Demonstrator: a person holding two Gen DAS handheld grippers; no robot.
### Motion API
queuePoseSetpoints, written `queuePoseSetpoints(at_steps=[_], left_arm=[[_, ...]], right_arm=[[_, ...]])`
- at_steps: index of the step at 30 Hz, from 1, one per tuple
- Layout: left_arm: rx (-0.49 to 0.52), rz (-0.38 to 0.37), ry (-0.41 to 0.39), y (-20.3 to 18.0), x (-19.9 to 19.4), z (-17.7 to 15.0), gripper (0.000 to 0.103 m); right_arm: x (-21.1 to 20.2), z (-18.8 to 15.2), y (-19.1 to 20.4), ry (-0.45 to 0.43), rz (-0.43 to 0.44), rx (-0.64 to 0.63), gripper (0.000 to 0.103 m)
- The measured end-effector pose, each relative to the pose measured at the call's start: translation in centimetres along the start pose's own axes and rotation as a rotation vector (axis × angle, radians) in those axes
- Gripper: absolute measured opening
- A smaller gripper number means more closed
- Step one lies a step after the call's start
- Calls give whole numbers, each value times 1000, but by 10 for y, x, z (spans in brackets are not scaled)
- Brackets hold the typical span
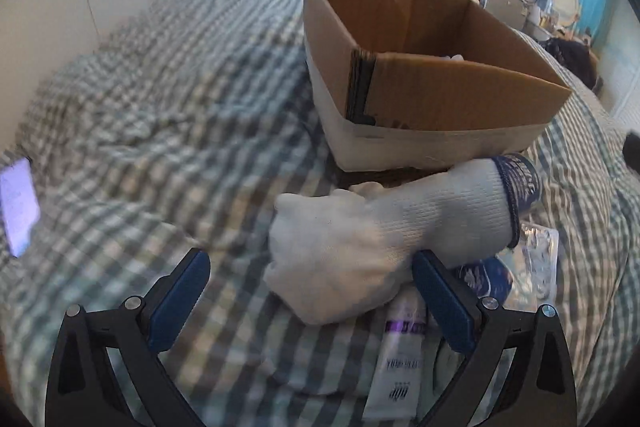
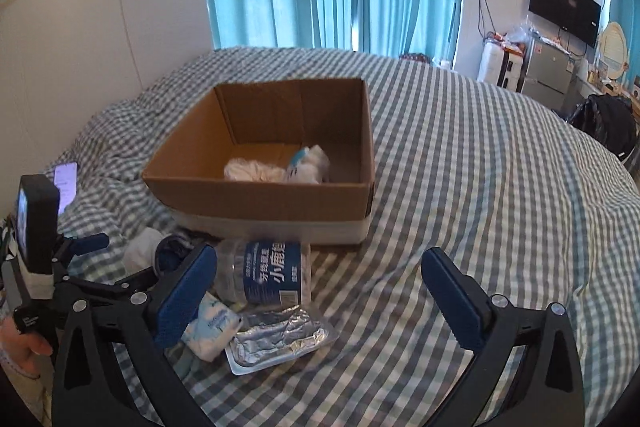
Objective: Organize objects
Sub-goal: 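Grasp the white sock with the left tool while the right tool grasps the tissue pack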
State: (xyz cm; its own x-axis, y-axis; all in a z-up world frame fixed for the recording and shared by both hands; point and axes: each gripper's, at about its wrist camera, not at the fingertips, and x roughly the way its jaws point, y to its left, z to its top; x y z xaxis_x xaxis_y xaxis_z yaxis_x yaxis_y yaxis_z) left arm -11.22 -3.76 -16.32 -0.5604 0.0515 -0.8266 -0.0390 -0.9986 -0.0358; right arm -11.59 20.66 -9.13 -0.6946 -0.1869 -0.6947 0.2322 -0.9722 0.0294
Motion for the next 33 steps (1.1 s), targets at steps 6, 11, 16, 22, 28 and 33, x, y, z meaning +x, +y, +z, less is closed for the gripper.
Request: queuePoseSetpoints(at_steps=[6, 11, 16, 22, 28, 33], left_arm=[[4, -79, -9, -8, 21, 4, 82], [33, -121, -43, -10, 4, 1, 54], [11, -73, -122, 4, -38, 1, 50], [12, 26, -183, 25, -65, 1, 50], [-11, 19, -145, 38, -52, -5, 50], [-14, -4, -137, 38, -51, -9, 50]], right_arm=[[21, -11, 3, 55, -9, 4, 103], [27, -20, 15, 84, -15, 3, 103], [29, -29, 45, 115, 23, -53, 103], [47, -39, 90, 180, 72, -131, 103], [69, -51, 113, 234, 82, -169, 103], [79, -58, 113, 281, 72, -163, 89]])
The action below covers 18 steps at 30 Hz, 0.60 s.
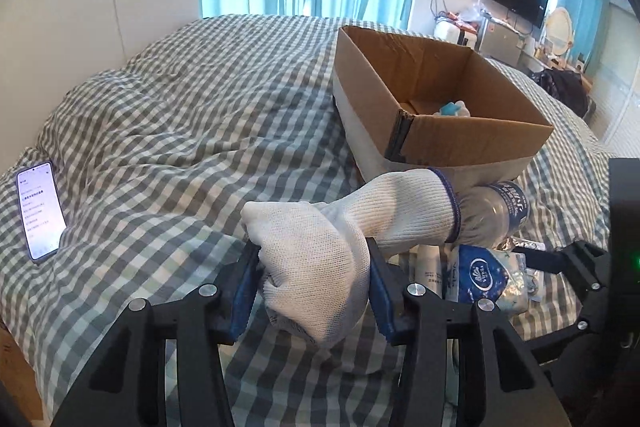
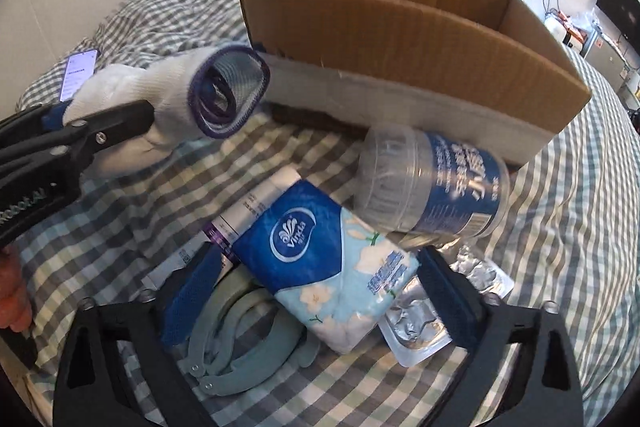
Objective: Organize objects
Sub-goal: 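Grasp the white sock with the left tool while the right tool grasps the tissue pack, then carry the sock and tissue pack over the box and release both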
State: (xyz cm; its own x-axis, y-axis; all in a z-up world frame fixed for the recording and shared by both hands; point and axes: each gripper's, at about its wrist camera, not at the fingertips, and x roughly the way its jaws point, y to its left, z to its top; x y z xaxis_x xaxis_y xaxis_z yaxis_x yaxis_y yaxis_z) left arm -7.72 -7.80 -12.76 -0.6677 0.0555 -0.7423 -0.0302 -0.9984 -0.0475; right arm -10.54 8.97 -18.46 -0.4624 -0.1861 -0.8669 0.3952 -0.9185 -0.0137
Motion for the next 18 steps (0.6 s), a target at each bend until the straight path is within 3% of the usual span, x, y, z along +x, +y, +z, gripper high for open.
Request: queuePoseSetpoints(at_steps=[7, 18], left_arm=[[-4, -18, 0, -9, -10, -2, 50], [28, -24, -69, -36, -52, 12, 50]], right_arm=[[-19, -3, -4, -40, 7, 8, 87], [-90, -6, -13, -207, -23, 50, 87]])
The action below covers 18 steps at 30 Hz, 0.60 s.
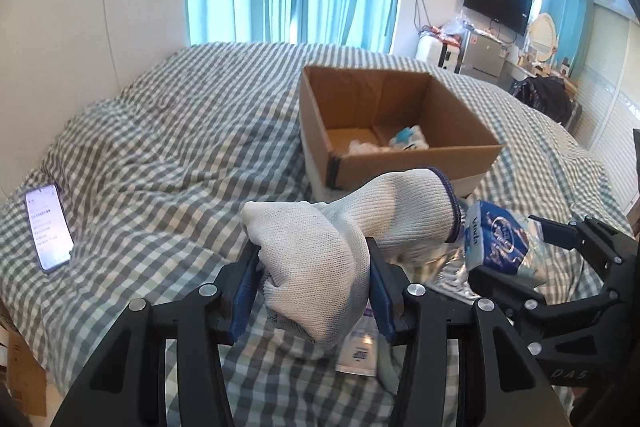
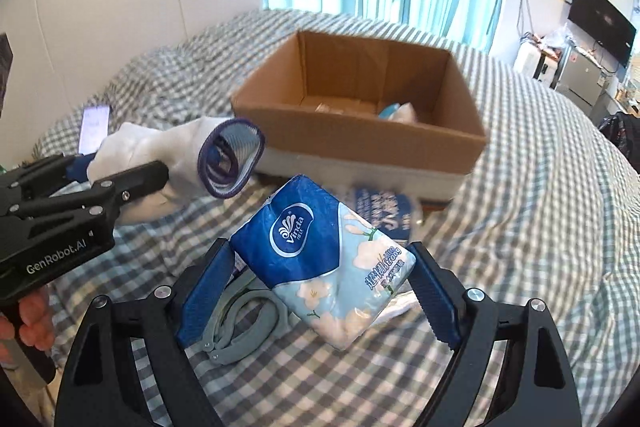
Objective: Organize objects
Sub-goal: 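Carry the sock and tissue pack over the box and release both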
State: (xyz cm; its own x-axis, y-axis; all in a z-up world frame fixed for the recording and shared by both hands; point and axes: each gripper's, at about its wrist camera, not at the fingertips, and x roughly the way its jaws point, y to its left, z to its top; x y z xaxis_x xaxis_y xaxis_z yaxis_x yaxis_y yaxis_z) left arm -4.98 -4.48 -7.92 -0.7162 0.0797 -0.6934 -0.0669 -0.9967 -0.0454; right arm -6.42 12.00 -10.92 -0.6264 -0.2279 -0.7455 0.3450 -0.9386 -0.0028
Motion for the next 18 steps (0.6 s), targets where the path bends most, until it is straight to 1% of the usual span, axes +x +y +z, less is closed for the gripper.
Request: queuePoseSetpoints(at_steps=[3, 6, 11, 14, 18], left_arm=[[4, -4, -20, -7, -11, 8, 50], [6, -30, -39, -16, -21, 20, 50], [38, -31, -96, -33, -32, 48, 50], [40, -52, -112, -40, -28, 70, 50], [59, -22, -139, -49, -11, 102, 50]], right_arm=[[-21, 1, -10, -42, 1, 12, 87], [-42, 4, -21, -90, -1, 25, 87], [-74, 22, -45, -176, -21, 41, 87], [-85, 36, -59, -211, -18, 53, 87], [-97, 62, -73, -269, -41, 37, 87]])
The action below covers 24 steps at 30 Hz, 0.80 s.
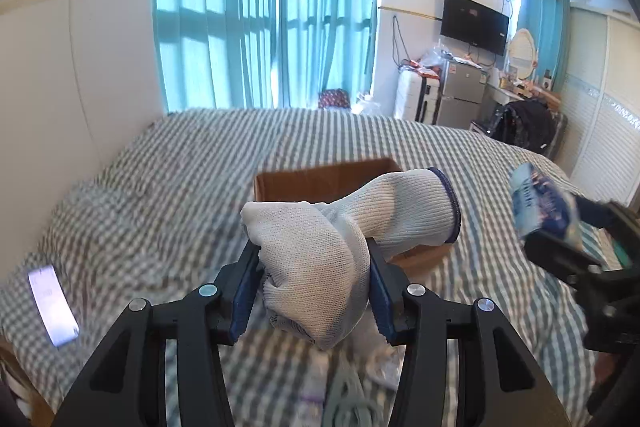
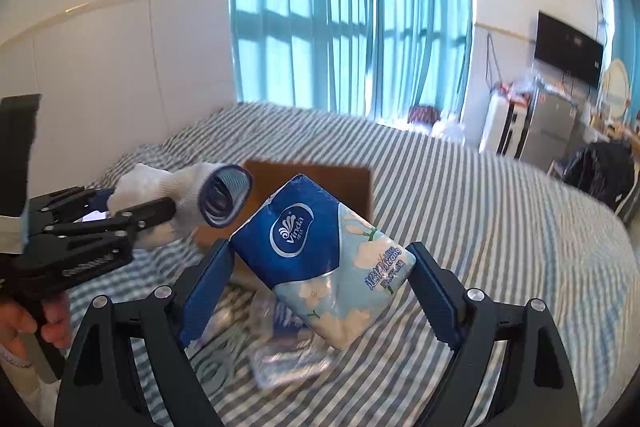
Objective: Organize objects
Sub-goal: 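Carry the sock and tissue pack over the box and release both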
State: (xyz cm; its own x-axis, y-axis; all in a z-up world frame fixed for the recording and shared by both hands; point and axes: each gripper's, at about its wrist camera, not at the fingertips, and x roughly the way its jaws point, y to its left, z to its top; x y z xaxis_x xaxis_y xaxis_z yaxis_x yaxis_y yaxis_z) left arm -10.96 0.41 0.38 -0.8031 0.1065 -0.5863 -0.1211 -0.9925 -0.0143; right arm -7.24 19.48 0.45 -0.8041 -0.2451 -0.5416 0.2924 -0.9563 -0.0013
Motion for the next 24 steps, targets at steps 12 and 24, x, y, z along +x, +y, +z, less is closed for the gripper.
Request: queuePoseSetpoints(at_steps=[12, 24], left_arm=[[2, 25, 17, 16, 100, 47, 50], [27, -71, 117, 4, 179, 32, 50]], right_arm=[[91, 67, -32, -25, 63, 28, 87], [196, 72, -46, 47, 95, 21, 87]])
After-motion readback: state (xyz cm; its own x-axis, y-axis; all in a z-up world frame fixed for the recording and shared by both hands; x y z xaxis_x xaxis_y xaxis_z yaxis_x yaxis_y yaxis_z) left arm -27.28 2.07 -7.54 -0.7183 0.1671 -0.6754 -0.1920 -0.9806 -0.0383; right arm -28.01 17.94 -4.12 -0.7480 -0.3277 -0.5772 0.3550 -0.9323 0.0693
